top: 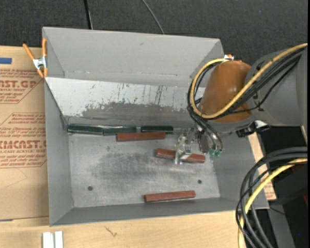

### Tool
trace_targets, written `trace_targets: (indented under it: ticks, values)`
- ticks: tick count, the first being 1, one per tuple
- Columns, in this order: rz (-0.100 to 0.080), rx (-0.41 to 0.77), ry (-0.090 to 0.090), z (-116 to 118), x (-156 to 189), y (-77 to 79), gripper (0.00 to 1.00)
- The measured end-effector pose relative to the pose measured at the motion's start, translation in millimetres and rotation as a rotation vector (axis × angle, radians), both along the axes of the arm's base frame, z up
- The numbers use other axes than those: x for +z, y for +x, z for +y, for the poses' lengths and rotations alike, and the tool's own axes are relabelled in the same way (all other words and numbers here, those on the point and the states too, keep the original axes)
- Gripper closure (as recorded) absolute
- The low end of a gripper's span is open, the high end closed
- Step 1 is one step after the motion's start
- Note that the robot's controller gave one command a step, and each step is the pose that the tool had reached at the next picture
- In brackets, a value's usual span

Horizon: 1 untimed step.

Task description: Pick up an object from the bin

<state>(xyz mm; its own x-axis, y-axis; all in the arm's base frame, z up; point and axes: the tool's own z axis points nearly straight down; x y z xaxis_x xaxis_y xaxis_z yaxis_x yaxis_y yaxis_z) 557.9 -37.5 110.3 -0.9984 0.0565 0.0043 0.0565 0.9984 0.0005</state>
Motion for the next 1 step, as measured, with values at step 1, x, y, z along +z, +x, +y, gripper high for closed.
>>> trace_targets:
  ticks: [1]
  values:
    - [-0.009,0.000,-0.001,-0.1,12.1,2.0,1.00]
